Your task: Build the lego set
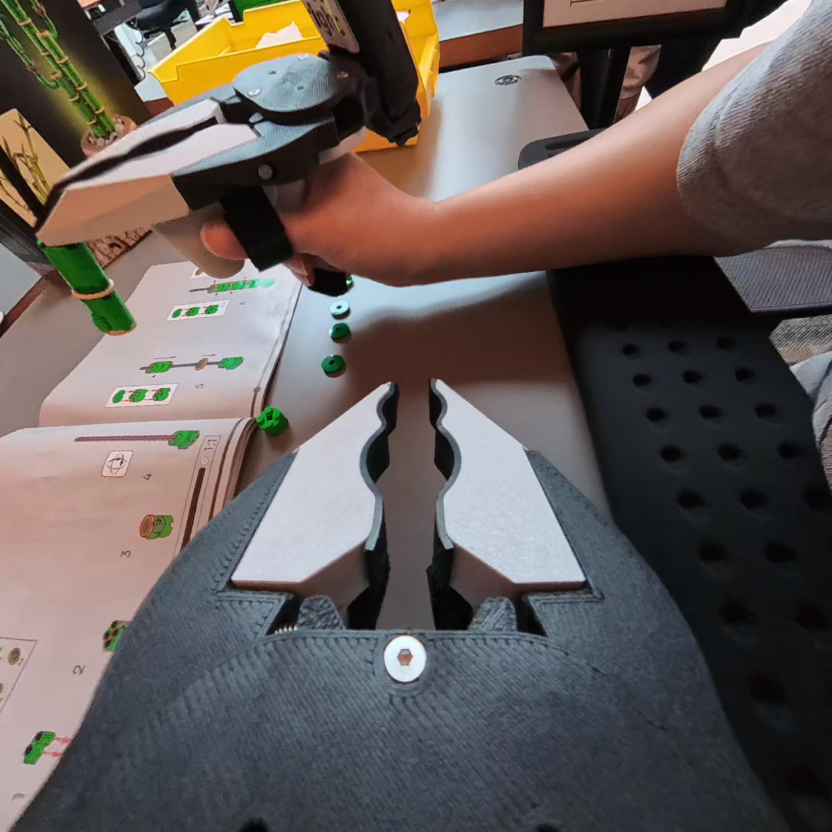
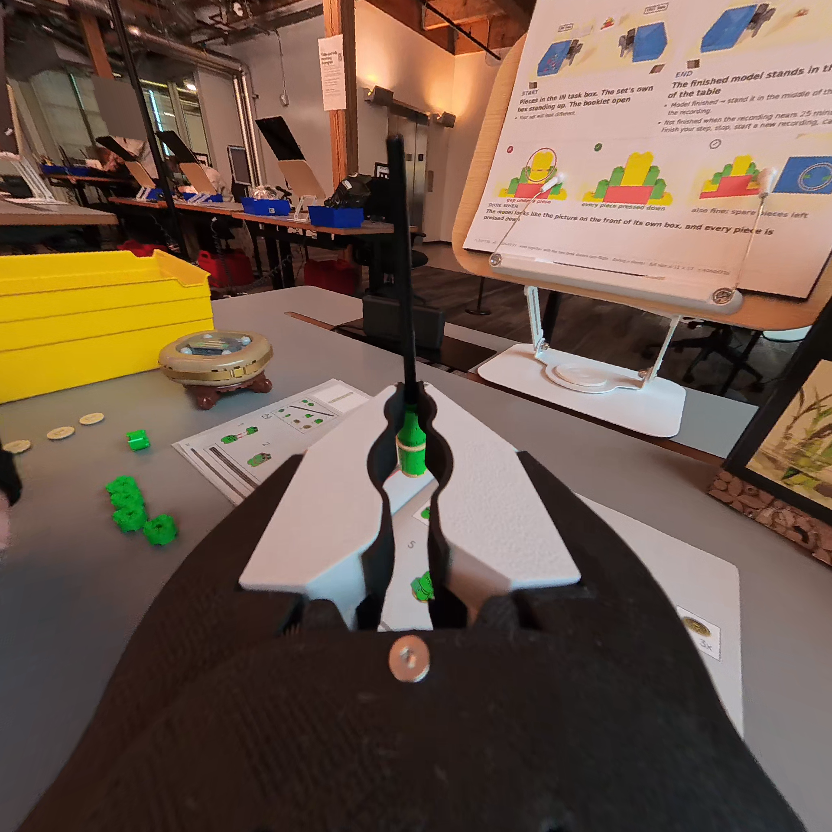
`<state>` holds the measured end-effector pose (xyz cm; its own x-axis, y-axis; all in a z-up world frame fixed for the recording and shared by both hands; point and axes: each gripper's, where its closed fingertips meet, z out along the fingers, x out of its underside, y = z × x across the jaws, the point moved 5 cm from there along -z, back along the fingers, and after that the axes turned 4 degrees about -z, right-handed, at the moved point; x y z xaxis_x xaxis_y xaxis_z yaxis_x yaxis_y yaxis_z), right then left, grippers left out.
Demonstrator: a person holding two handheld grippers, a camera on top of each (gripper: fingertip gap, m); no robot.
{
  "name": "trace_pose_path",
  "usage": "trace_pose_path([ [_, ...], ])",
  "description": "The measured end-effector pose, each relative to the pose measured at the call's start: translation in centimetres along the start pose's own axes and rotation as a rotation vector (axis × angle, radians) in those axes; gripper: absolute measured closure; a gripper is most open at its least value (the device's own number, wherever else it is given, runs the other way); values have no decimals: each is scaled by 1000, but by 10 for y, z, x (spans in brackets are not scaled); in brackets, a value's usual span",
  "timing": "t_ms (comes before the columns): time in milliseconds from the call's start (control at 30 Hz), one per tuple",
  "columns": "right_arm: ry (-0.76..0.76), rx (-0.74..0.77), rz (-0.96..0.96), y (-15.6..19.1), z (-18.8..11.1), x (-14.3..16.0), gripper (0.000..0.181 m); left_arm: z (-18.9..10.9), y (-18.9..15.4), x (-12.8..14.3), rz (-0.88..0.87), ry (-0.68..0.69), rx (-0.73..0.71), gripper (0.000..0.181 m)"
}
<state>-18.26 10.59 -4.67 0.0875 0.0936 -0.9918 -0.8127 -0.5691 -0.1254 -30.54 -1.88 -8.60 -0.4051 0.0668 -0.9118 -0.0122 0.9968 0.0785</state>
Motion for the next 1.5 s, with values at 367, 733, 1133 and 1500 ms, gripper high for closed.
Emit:
trace_pose_path([
  [367, -69, 1, 7, -3, -10, -18, 178, -19, 24, -40, -228, -106, 5, 163],
  [733, -31, 40, -23, -2, -1, -13, 177, -7, 5, -35, -201, 9, 39, 156],
  [1133, -2, -5, 42, -2, 3, -5, 178, -3, 9, -29, -107, 51, -44, 156],
  [1500, -24, -189, 512, -4, -1, -3, 177, -1, 24, -15, -309, -8, 55, 151],
])
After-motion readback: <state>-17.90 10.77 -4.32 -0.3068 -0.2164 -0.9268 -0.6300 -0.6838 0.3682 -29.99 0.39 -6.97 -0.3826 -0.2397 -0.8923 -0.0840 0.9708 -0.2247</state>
